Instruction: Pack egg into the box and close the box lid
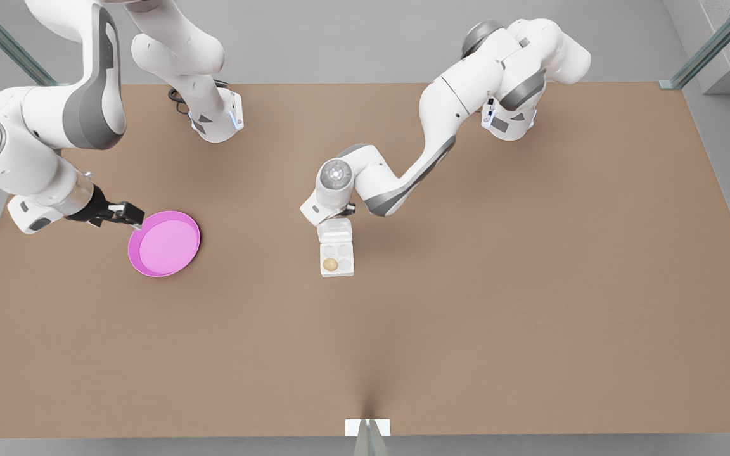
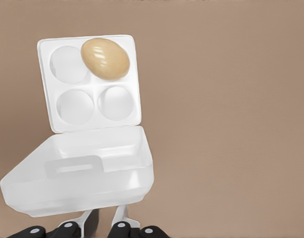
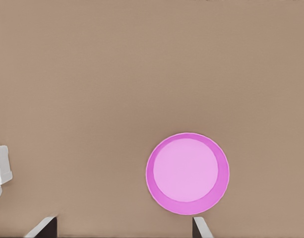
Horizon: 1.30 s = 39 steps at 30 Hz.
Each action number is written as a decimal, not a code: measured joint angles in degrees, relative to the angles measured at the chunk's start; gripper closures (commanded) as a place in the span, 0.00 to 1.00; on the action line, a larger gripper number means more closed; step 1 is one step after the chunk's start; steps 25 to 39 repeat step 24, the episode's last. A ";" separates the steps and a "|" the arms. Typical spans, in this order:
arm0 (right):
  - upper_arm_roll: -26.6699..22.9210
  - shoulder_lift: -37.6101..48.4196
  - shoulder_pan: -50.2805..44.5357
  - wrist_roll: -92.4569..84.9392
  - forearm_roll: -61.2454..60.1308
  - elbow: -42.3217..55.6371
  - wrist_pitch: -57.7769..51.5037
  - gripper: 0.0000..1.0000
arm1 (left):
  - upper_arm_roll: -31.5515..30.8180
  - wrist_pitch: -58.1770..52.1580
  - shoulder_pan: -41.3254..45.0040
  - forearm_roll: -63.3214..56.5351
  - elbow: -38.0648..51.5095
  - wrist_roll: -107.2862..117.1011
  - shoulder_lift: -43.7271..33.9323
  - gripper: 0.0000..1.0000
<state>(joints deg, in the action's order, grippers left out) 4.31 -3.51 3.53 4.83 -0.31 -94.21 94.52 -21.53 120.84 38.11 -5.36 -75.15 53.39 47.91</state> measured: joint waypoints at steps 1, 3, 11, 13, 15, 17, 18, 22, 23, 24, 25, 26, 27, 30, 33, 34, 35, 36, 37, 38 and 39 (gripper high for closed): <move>-0.01 0.00 0.66 0.00 -0.89 -0.05 -0.03 0.00 | 0.80 0.09 -0.06 -0.24 0.07 -0.04 0.00 0.65; -0.10 -0.01 2.70 0.00 -2.06 -0.18 -0.12 0.00 | 1.30 0.43 -0.06 -0.59 0.17 -0.12 0.00 0.65; -0.09 0.00 1.20 0.09 -1.88 -0.18 -0.37 0.00 | 2.51 4.58 -1.18 -0.97 2.12 -0.07 0.58 0.64; -0.10 -0.01 2.44 0.09 -1.88 -0.18 -0.39 0.00 | 2.12 -16.45 -6.03 -0.48 4.30 -8.50 -5.96 0.52; -0.11 -0.01 2.87 0.09 -1.88 -0.21 -0.39 0.00 | 2.75 -39.26 -17.73 1.28 12.44 -27.61 -9.95 0.08; -0.10 0.00 2.07 0.09 -1.88 -0.27 -0.39 0.00 | 8.94 -43.06 -28.93 2.16 12.44 -35.18 -14.87 0.00; -0.10 0.00 1.59 0.09 -1.88 -0.34 -0.39 0.00 | 11.98 -43.14 -28.83 2.38 12.28 -35.33 -15.87 0.00; -0.10 0.00 1.99 0.09 -1.88 -0.45 -0.47 0.00 | 16.17 -27.86 -28.87 2.87 -7.74 -37.08 -30.01 0.00; -0.10 -0.01 2.33 0.09 -1.88 -0.45 -0.47 0.00 | 16.17 -24.17 -28.80 2.96 -11.88 -36.97 -33.16 0.00; -0.10 -0.01 2.51 0.09 -1.88 -0.45 -0.48 0.00 | 16.17 -25.45 -29.12 3.00 -11.87 -37.04 -33.23 0.00; -0.10 -0.01 2.51 0.09 -1.88 -0.45 -0.48 0.00 | 16.17 -25.45 -29.12 3.00 -11.87 -37.04 -33.23 0.00; -0.10 -0.01 2.51 0.09 -1.88 -0.45 -0.48 0.00 | 16.17 -25.45 -29.12 3.00 -11.87 -37.04 -33.23 0.00; -0.10 -0.01 2.51 0.09 -1.88 -0.45 -0.48 0.00 | 16.17 -25.45 -29.12 3.00 -11.87 -37.04 -33.23 0.00; -0.10 -0.01 2.51 0.09 -1.88 -0.45 -0.48 0.00 | 16.17 -25.45 -29.12 3.00 -11.87 -37.04 -33.23 0.00; -0.10 -0.01 2.51 0.09 -1.88 -0.45 -0.48 0.00 | 16.17 -25.45 -29.12 3.00 -11.87 -37.04 -33.23 0.00; -0.10 -0.01 2.51 0.09 -1.88 -0.45 -0.48 0.00 | 16.17 -25.45 -29.12 3.00 -11.87 -37.04 -33.23 0.00; -0.10 -0.01 2.51 0.09 -1.88 -0.45 -0.48 0.00 | 16.17 -25.45 -29.12 3.00 -11.87 -37.04 -33.23 0.00; -0.10 -0.01 2.51 0.09 -1.88 -0.45 -0.48 0.00 | 16.17 -25.45 -29.12 3.00 -11.87 -37.04 -33.23 0.00; -0.10 -0.01 2.51 0.09 -1.88 -0.45 -0.48 0.00 | 16.17 -25.45 -29.12 3.00 -11.87 -37.04 -33.23 0.00; -0.10 -0.01 2.51 0.09 -1.88 -0.45 -0.48 0.00 | 16.17 -25.45 -29.12 3.00 -11.87 -37.04 -33.23 0.00; -0.10 -0.01 2.51 0.09 -1.88 -0.45 -0.48 0.00 | 16.17 -25.45 -29.12 3.00 -11.87 -37.04 -33.23 0.00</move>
